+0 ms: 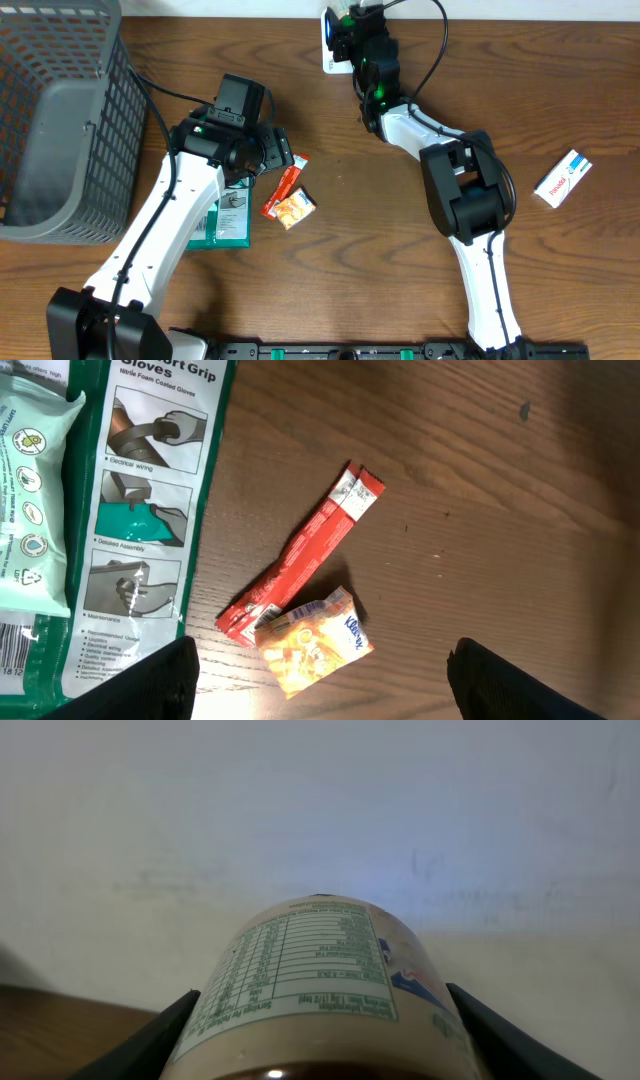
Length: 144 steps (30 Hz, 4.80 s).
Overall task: Scan the item barcode
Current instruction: 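Lift the jar with the right gripper and hold it at the scanner, then carry the jar right toward the Panadol box at the table edge, then set the jar down beside the Panadol box and open the right gripper, then move the right gripper left over the orange-and-white Kleenex pack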
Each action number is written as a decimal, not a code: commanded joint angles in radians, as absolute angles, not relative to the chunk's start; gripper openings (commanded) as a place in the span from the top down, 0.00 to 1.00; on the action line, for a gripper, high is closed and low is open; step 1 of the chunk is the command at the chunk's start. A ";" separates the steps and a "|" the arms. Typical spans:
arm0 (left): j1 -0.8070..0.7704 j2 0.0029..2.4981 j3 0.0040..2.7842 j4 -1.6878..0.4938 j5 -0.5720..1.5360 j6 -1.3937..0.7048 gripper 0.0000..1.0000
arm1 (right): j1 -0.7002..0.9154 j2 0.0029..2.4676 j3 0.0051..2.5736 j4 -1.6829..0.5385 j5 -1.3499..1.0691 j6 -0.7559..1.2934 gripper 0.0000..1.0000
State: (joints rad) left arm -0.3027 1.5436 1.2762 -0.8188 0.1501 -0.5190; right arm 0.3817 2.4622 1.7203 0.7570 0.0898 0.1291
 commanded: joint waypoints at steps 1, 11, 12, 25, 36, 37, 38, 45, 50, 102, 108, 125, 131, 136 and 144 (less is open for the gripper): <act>-0.299 1.549 1.271 -0.822 0.137 -0.509 0.18 | 0.374 2.458 1.748 0.771 0.080 0.141 0.99; -0.299 1.549 1.271 -0.823 0.137 -0.509 0.18 | 0.372 1.987 1.748 0.214 -0.032 0.141 0.99; -0.299 1.549 1.271 -0.822 0.137 -0.509 0.18 | 0.372 1.937 1.748 0.107 -0.032 0.141 0.99; -0.299 1.549 1.271 -0.822 0.137 -0.509 0.18 | 0.220 1.701 1.725 -0.995 -0.027 0.141 0.99; -0.299 1.549 1.271 -0.822 0.137 -0.509 0.18 | -0.030 1.789 1.458 -1.001 -0.028 0.205 0.99; -0.299 1.549 1.271 -0.823 0.137 -0.509 0.19 | -0.057 1.803 1.432 -0.995 -0.027 0.202 0.99; -0.299 1.549 1.271 -0.823 0.137 -0.509 0.18 | -0.076 1.812 1.415 -0.985 -0.028 0.191 0.99; -0.299 1.549 1.271 -0.823 0.137 -0.509 0.18 | -0.191 1.898 1.314 -0.795 -0.027 0.182 0.99; -0.299 1.549 1.271 -0.823 0.137 -0.509 0.19 | -0.255 1.935 1.312 -0.791 -0.006 0.186 0.99; -0.299 1.549 1.271 -0.822 0.137 -0.509 0.19 | -0.413 2.001 1.500 -0.939 -0.070 0.141 0.01; -0.299 1.549 1.271 -0.822 0.137 -0.509 0.18 | -0.378 2.001 1.705 -1.161 -0.073 0.141 0.01; -0.299 1.549 1.271 -0.823 0.137 -0.509 0.18 | 0.036 2.002 1.778 -1.172 -0.439 -0.024 0.17; -0.299 1.549 1.271 -0.823 0.137 -0.509 0.18 | 0.267 2.024 1.778 -1.102 -0.437 -0.019 0.54; -0.299 1.549 1.271 -0.822 0.137 -0.509 0.19 | 0.409 2.062 1.777 -1.090 -0.435 0.033 0.69; -0.299 1.549 1.271 -0.755 0.138 -0.508 0.18 | 0.530 2.130 1.777 -1.081 -0.416 0.090 0.69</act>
